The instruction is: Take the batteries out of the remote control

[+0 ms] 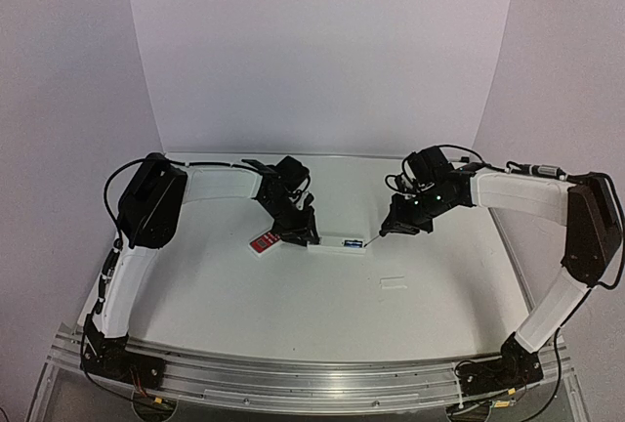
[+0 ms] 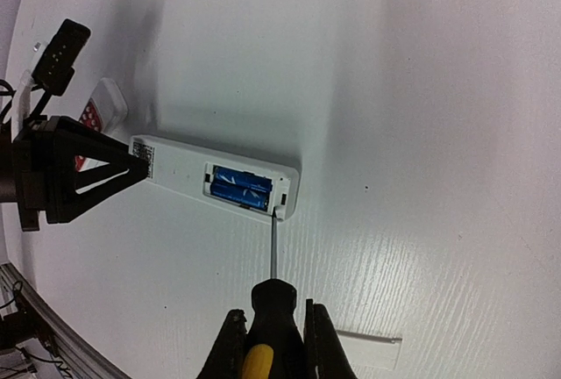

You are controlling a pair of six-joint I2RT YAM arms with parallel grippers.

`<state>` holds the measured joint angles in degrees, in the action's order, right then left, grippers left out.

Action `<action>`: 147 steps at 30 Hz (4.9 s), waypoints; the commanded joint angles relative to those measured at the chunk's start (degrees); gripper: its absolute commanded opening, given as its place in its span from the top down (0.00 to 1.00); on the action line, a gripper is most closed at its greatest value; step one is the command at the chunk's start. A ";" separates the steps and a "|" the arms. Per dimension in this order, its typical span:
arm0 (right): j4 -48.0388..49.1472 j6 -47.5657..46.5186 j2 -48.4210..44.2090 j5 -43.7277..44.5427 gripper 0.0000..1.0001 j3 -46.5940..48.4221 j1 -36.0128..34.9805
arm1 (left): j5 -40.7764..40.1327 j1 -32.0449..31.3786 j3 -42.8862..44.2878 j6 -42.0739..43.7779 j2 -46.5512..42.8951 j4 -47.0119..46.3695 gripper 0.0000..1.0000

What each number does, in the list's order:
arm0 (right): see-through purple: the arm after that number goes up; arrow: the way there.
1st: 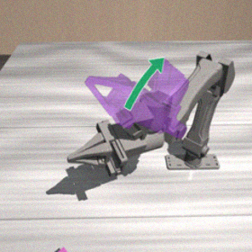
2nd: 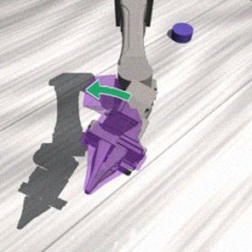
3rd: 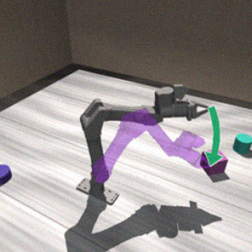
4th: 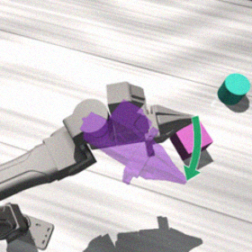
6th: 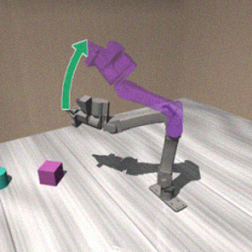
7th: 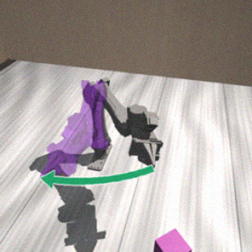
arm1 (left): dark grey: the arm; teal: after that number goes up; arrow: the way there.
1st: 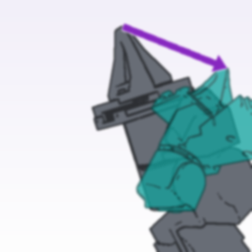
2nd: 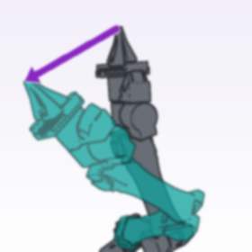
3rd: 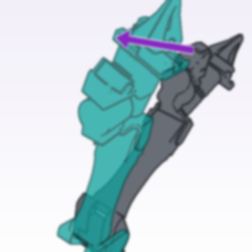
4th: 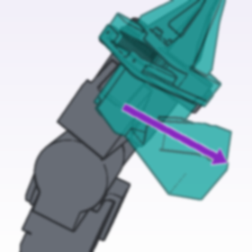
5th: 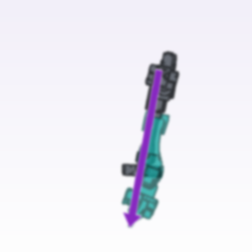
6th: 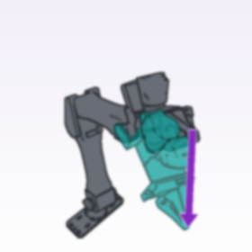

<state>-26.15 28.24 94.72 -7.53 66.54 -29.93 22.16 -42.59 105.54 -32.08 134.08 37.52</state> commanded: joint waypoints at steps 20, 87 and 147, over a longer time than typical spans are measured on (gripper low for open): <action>0.75 4.34 2.24 0.79 1.00 1.87 -1.16 | -4.08 -1.70 -0.75 -0.01 4.12 3.55 0.69; 52.52 29.74 1.16 -25.13 1.00 -20.05 3.85 | -4.53 -1.63 -2.72 0.71 6.54 2.99 0.77; 23.94 2.09 0.30 -14.41 1.00 -7.33 3.97 | -3.63 -1.64 -1.64 1.23 7.43 2.39 0.80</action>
<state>-6.93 31.29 95.46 -10.44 59.24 -25.11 26.38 -43.51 105.43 -31.40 134.67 37.96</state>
